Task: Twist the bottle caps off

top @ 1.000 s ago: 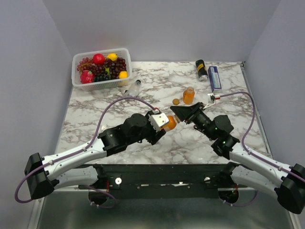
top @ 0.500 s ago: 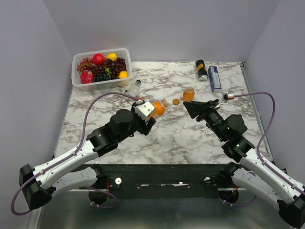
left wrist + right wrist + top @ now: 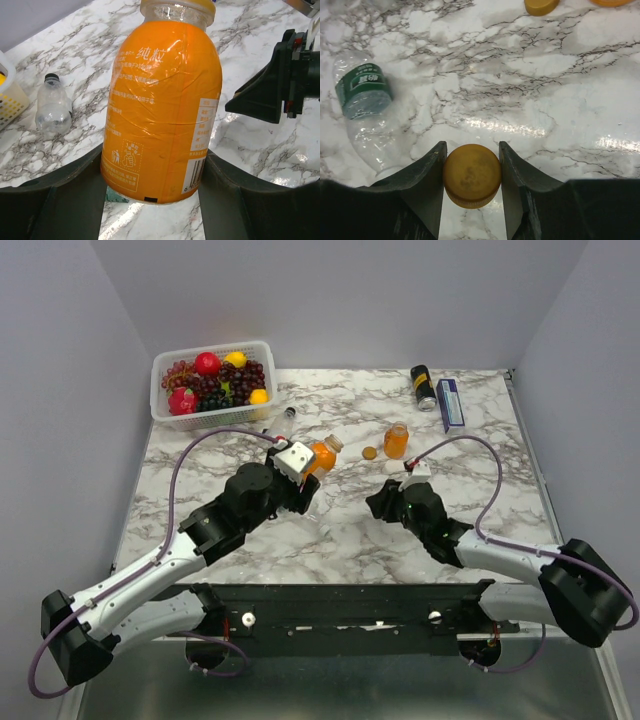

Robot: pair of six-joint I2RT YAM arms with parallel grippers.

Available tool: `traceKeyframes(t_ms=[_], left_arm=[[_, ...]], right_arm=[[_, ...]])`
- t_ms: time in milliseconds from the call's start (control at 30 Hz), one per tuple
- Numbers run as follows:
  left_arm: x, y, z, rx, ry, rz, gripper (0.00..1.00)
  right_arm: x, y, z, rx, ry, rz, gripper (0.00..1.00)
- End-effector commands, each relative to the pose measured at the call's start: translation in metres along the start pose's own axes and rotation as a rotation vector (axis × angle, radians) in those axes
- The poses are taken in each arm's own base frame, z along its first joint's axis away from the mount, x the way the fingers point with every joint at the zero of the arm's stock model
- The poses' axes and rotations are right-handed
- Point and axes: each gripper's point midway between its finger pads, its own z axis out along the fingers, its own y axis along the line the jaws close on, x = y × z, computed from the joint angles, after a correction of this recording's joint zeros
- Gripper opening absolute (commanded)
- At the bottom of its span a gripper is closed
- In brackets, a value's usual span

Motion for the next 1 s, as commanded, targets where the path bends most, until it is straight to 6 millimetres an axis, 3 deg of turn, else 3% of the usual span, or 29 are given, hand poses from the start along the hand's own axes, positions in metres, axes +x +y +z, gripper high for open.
traceKeyframes(t_ms=[0, 167, 567, 967], left_arm=[[0.0, -0.003, 0.004, 0.014, -0.006, -0.009, 0.33], [0.0, -0.005, 0.005, 0.027, -0.004, -0.009, 0.33], [0.0, -0.007, 0.005, 0.038, 0.003, -0.006, 0.33], [-0.002, -0.008, 0.004, 0.045, -0.002, -0.007, 0.34]], right_arm=[[-0.009, -0.01, 0.018, 0.075, -0.083, -0.025, 0.4], [0.011, -0.024, 0.039, 0.144, -0.038, -0.046, 0.42], [0.021, -0.044, 0.071, 0.308, -0.021, -0.079, 0.49], [0.041, -0.064, 0.085, 0.461, 0.057, -0.095, 0.63]])
